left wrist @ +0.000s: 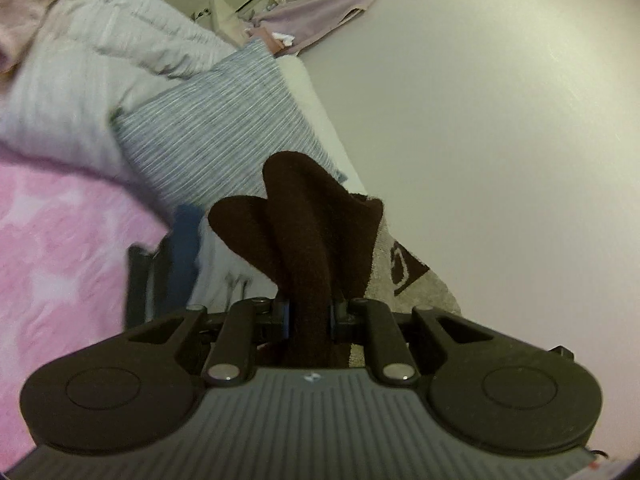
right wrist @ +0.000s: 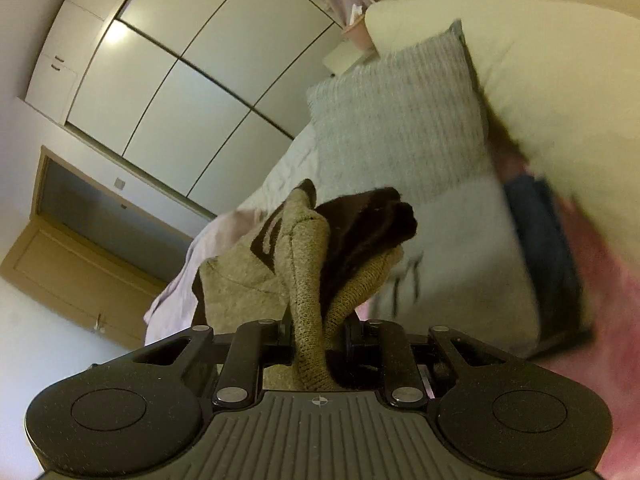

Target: Fold large clothes

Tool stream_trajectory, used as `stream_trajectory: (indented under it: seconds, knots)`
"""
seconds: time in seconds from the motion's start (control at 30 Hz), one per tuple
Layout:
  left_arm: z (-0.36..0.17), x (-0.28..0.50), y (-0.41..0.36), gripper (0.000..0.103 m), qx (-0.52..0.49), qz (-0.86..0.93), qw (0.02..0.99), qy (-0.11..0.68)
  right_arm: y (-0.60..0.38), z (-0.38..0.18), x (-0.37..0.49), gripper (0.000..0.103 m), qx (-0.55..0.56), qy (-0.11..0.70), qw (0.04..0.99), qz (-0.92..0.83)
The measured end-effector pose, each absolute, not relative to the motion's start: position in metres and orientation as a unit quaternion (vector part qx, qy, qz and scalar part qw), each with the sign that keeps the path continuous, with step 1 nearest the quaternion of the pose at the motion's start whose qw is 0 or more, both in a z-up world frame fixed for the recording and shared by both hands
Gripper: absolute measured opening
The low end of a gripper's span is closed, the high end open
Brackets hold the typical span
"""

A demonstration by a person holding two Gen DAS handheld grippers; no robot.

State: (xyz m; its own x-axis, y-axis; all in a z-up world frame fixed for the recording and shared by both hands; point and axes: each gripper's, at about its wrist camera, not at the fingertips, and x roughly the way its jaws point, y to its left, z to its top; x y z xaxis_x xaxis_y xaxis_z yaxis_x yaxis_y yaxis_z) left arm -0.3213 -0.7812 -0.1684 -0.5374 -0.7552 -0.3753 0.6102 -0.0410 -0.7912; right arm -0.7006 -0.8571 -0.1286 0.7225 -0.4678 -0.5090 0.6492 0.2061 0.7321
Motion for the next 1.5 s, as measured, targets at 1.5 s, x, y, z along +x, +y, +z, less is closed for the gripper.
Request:
stream_trajectory:
  seconds: [1.5]
  knots:
    - [-0.261, -0.488, -0.964, 0.019, 0.223, -0.677, 0.621, 0.325, -0.982, -0.265, -0.66, 0.038, 0.225, 0.304, 0.757, -0.533]
